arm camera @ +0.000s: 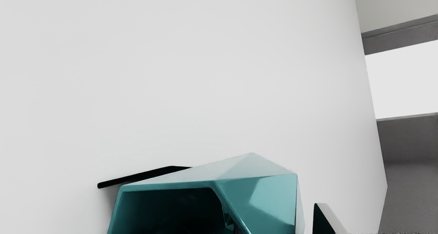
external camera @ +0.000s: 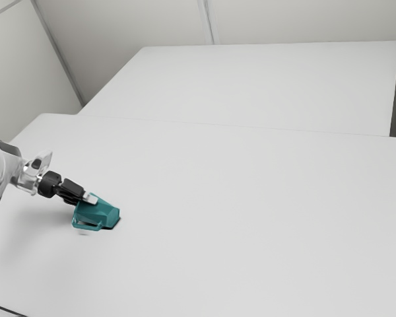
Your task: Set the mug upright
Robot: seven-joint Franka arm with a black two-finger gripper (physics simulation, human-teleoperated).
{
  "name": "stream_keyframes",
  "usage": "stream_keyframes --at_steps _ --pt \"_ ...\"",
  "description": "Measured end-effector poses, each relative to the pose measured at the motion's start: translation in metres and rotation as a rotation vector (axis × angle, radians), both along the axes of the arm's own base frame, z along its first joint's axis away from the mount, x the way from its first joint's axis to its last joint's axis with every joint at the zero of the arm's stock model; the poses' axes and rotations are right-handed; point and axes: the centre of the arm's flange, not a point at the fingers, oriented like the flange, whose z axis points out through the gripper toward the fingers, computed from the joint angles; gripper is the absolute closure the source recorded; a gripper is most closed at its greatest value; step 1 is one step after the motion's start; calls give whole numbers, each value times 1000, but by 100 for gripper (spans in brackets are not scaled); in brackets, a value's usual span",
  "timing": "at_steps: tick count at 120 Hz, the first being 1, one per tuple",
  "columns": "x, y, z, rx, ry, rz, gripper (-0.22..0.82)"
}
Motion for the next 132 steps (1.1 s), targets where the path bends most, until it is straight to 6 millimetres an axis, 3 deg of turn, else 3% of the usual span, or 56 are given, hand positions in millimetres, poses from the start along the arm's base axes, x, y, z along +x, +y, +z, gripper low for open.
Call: stream_keyframes --at_steps 50,87,103,132 --pt "3 -7 4 -48 -40 -10 73" --pt "14 -23 20 -126 -104 -20 77" --pt "27 -35 44 -130 -151 -49 78" --pt "75 -83 116 6 -236 -168 78"
